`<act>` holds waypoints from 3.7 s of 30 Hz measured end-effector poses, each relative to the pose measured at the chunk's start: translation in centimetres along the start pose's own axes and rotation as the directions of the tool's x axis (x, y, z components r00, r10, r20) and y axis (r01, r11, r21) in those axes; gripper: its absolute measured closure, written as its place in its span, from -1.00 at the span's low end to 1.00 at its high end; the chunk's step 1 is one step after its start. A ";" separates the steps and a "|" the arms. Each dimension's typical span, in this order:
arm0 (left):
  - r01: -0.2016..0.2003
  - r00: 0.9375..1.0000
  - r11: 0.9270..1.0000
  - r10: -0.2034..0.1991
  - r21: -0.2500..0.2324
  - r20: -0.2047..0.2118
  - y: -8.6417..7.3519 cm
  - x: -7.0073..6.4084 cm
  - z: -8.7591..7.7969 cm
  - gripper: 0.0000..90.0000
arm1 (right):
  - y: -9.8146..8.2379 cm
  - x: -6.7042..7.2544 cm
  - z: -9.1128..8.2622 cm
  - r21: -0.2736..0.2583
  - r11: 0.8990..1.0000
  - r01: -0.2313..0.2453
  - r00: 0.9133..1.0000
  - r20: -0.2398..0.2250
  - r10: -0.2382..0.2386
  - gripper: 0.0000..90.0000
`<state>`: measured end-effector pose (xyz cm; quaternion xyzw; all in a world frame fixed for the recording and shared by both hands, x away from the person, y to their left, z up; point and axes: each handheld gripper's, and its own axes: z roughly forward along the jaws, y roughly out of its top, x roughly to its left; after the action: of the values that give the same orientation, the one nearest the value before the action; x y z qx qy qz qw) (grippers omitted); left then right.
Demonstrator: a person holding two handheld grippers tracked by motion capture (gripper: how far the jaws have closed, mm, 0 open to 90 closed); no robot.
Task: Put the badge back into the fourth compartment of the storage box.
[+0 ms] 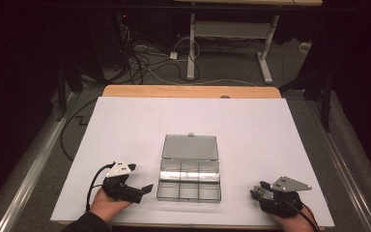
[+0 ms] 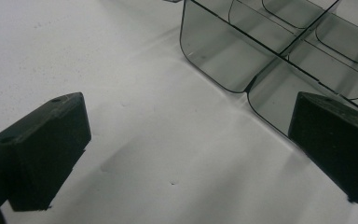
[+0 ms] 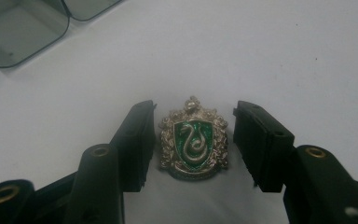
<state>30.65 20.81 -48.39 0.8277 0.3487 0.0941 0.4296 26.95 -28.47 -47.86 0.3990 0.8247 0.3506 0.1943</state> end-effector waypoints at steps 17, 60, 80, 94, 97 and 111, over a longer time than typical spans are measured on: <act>0.006 1.000 1.000 -0.006 0.011 -0.001 0.0 -0.1 0.1 -1.00 | -0.1 -0.1 0.0 -0.004 1.000 -0.013 1.000 -0.016 0.013 0.29; -0.011 1.000 1.000 0.011 0.011 0.003 0.0 -0.1 0.1 -1.00 | 1.3 0.1 0.2 -0.055 0.998 -0.005 0.997 -0.075 0.001 0.32; 0.000 1.000 1.000 0.000 0.003 0.000 0.0 -0.1 0.1 -1.00 | 2.9 2.5 1.4 -0.068 0.997 0.036 0.990 -0.135 -0.045 0.31; 0.005 1.000 1.000 -0.005 0.012 0.009 0.1 0.0 0.2 -1.00 | 3.5 3.3 1.3 -0.088 0.995 0.037 0.988 -0.145 -0.049 0.31; 0.001 1.000 1.000 -0.002 0.012 0.008 0.1 -0.1 0.2 -1.00 | 3.6 3.2 1.2 -0.094 0.995 0.034 0.988 -0.144 -0.048 0.31; -0.003 1.000 1.000 0.003 0.004 0.004 0.0 -0.2 0.0 -1.00 | 5.3 3.2 -0.5 -0.159 0.987 0.039 0.987 -0.147 -0.062 0.31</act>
<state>30.53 20.68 -48.41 0.8291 0.3469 0.0924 0.4287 27.46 -23.79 -43.76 0.3338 0.8171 0.4380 0.1704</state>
